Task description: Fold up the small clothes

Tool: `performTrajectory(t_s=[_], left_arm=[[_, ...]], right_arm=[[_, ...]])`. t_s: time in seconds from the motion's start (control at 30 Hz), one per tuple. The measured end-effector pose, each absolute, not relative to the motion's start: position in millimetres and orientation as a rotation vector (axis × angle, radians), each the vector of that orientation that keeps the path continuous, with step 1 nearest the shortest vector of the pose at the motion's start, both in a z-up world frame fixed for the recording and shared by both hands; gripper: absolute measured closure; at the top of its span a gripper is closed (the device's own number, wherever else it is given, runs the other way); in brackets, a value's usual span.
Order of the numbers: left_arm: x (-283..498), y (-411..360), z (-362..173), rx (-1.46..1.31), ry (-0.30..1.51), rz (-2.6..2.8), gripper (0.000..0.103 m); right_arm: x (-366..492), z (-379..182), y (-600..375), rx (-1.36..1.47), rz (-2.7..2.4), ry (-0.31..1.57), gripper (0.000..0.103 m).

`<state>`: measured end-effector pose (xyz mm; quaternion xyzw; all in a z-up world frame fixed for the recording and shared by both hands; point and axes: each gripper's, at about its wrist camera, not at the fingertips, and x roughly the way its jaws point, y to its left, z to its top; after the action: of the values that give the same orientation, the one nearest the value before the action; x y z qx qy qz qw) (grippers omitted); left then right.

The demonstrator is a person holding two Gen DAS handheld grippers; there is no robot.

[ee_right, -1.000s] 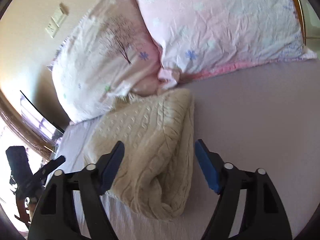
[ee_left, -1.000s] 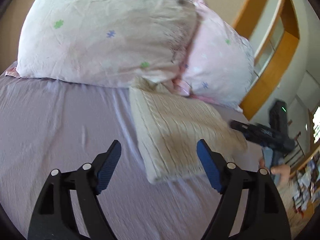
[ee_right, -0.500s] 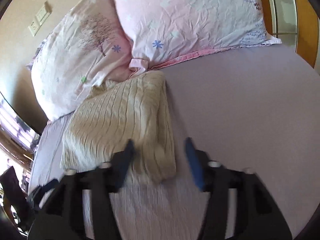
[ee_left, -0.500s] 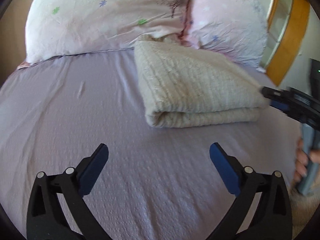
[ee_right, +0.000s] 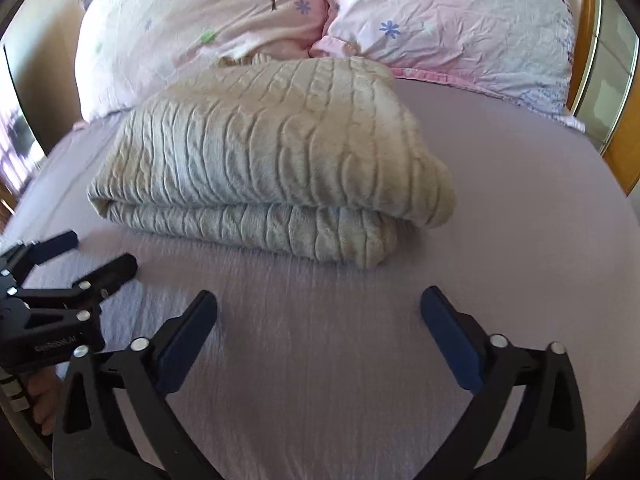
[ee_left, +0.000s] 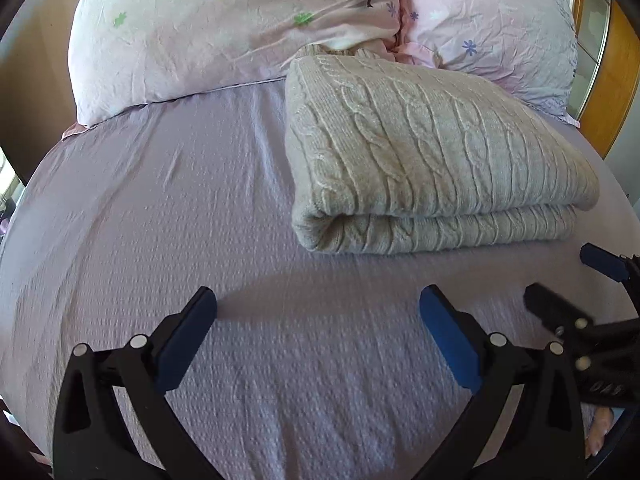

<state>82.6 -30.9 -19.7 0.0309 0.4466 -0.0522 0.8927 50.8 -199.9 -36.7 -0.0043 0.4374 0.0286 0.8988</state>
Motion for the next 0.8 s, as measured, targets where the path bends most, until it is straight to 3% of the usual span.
performTrajectory(t_s=[0.8], left_arm=[[81.2, -31.5, -20.1, 0.072, 0.917, -0.119, 0.002]], right_arm=[[49.2, -38.6, -200.7, -0.002, 0.075, 0.893, 0.001]])
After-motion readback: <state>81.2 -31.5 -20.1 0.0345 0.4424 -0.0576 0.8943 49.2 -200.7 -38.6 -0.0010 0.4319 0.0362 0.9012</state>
